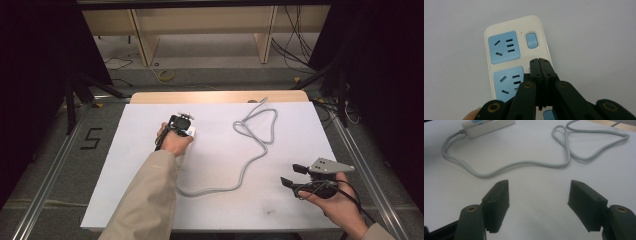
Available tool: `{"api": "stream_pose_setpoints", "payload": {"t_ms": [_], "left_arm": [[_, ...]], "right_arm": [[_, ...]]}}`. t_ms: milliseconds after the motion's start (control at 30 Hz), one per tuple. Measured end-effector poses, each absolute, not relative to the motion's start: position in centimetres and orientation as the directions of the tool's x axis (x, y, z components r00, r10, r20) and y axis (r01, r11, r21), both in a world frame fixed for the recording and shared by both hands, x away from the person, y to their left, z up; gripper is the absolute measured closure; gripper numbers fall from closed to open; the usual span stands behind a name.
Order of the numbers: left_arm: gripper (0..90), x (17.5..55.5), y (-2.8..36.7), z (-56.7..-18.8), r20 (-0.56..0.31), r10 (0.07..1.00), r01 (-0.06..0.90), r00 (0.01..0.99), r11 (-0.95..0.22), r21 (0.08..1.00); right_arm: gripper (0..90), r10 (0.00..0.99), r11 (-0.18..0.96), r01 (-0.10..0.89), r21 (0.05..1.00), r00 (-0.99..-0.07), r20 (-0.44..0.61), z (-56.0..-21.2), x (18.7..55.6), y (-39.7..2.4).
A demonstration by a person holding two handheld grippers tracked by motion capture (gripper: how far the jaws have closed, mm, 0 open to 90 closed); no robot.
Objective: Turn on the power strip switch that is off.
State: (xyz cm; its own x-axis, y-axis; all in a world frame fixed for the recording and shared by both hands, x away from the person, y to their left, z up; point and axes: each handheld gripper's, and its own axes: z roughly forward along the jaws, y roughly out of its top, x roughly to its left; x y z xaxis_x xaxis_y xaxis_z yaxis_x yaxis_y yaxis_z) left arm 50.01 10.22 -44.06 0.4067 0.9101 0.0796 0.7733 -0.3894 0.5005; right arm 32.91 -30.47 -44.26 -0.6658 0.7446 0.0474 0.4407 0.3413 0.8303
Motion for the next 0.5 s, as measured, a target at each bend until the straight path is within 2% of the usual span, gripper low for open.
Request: {"api": "stream_pose_setpoints", "payload": {"t_ms": [500], "left_arm": [[89.8, 50.01, 9.51, -44.14, 0.135, 0.899, 0.766, 0.417, -0.427, 0.48]], "right_arm": [[33.4, 0.743, 0.344, 0.44, 0.83, -0.668, 0.046, -44.29, 32.91, -30.42]]}}
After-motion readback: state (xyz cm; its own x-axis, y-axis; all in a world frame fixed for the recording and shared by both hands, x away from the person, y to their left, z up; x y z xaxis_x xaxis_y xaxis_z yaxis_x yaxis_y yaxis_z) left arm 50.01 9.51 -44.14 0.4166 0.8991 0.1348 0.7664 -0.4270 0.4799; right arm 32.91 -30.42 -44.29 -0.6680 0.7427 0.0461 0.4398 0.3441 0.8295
